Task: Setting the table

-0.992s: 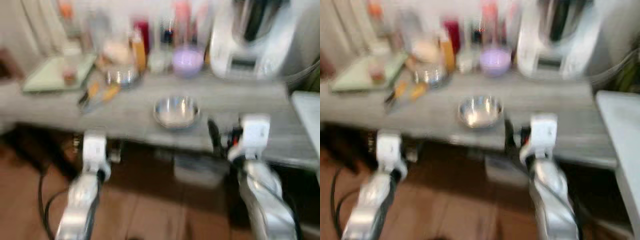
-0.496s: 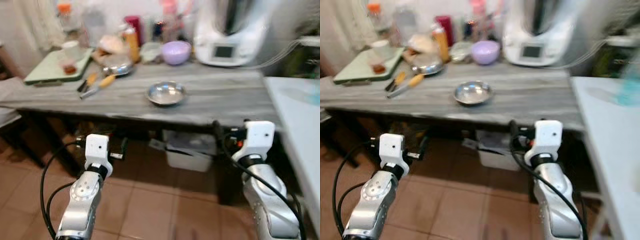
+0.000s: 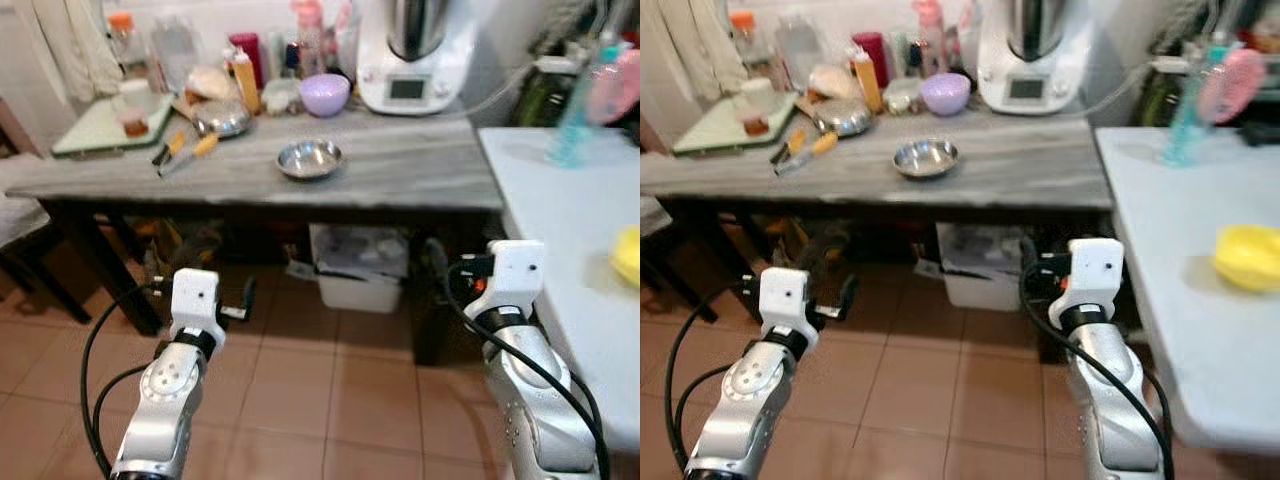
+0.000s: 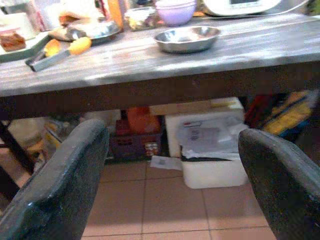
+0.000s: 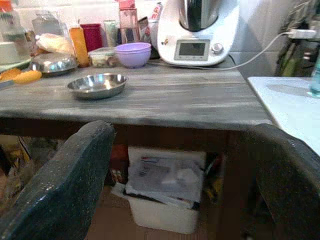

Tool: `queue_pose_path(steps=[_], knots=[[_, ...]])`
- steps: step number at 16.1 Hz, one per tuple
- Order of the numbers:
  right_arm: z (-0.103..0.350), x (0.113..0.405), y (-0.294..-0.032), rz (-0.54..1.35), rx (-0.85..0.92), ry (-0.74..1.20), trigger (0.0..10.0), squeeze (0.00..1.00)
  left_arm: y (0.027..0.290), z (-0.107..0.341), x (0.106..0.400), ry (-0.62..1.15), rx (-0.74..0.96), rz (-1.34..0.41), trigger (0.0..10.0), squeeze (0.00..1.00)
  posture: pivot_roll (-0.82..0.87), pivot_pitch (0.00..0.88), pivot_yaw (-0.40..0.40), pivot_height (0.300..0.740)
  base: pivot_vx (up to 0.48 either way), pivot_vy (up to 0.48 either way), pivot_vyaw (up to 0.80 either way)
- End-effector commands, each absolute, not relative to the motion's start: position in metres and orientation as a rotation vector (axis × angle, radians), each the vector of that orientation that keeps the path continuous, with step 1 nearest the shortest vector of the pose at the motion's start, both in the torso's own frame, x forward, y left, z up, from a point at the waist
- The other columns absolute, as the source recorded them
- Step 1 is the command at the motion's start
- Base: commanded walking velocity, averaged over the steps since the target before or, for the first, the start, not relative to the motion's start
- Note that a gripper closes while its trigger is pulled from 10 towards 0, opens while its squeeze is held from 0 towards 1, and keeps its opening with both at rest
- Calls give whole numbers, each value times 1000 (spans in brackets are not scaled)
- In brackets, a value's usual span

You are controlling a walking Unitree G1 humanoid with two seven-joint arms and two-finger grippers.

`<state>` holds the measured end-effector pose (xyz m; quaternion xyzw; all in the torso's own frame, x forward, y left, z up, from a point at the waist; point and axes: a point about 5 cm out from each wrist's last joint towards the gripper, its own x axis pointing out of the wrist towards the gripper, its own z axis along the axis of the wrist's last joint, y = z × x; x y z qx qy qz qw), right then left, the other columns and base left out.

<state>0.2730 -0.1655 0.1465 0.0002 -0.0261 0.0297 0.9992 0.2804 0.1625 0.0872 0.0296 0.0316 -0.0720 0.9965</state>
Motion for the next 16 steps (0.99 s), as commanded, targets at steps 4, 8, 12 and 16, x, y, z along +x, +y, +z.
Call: queue_pose_path(steps=[4,8,12,16], knots=[[149,275,-158,79,2,-63,10000,0,166,78,276,85,81,-162,10000,0,-108,0,50,740,0,0,0],[150,275,-160,76,-3,-74,10000,0,168,84,278,55,71,-143,10000,0,-101,3,46,740,0,0,0],[151,276,-158,83,12,-75,10000,0,178,92,282,10,54,-64,10000,0,-98,0,43,740,0,0,0],[147,275,-162,70,18,-59,10000,0,177,96,285,-6,50,-49,10000,0,-99,0,45,740,0,0,0]])
